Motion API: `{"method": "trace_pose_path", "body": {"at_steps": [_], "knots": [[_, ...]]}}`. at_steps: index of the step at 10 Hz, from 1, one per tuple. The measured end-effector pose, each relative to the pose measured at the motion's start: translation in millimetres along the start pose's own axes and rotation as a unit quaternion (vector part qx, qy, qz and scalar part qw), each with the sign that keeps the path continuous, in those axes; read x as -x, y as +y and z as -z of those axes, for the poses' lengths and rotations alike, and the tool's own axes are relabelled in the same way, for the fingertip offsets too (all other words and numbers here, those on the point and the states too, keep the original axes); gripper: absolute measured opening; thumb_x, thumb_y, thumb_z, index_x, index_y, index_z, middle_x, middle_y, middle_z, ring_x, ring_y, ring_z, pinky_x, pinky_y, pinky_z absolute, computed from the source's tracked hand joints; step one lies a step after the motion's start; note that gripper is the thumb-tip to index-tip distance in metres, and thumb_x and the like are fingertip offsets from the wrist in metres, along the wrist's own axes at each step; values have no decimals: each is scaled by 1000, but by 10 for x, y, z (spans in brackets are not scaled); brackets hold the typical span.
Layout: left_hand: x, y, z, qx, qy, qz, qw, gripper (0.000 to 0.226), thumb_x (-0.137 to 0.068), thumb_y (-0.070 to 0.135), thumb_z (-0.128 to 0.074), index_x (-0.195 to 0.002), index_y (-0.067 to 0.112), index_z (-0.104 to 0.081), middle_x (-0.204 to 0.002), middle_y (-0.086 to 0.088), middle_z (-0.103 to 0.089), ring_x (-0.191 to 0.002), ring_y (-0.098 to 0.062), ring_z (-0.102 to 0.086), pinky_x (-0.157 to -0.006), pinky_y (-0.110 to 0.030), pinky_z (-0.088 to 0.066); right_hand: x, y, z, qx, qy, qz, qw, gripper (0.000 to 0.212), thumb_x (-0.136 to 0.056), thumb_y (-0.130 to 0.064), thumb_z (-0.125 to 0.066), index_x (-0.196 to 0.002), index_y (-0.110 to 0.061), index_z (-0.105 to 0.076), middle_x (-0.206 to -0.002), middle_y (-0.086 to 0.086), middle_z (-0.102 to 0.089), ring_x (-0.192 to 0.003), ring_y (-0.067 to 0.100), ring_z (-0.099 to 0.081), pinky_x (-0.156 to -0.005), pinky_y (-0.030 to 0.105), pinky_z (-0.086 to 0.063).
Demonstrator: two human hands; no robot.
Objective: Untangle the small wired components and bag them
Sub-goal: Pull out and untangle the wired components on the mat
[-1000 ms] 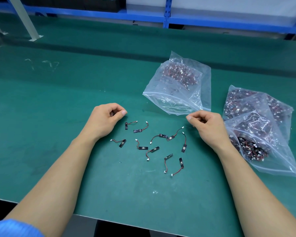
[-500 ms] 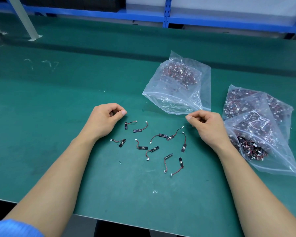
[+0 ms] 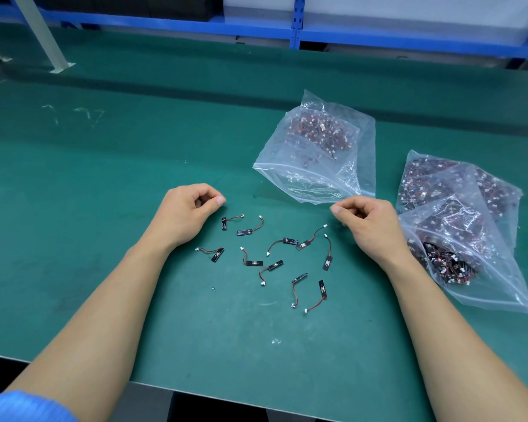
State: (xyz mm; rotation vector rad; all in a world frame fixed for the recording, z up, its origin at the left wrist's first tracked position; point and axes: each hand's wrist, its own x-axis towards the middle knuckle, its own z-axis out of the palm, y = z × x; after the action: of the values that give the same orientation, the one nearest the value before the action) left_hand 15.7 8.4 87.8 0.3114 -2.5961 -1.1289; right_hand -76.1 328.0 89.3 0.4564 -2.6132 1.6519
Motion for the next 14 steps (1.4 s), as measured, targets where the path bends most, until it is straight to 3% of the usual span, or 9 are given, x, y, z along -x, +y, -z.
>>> {"method": "trace_pose_path", "body": {"at_steps": [14], "knots": [[30,69,15,-11,-5,-2,1000,13,-95,26,-66,-85,24,-73,-50,23,-50,-52,-3,-40,-51,-11,-33,-2,12,-12,-1,-5,-2,1000,12,-89,-19,-74,-77,-21,-75,-54,-19,-57,-53,-1,-47,-56,9,-38]]}}
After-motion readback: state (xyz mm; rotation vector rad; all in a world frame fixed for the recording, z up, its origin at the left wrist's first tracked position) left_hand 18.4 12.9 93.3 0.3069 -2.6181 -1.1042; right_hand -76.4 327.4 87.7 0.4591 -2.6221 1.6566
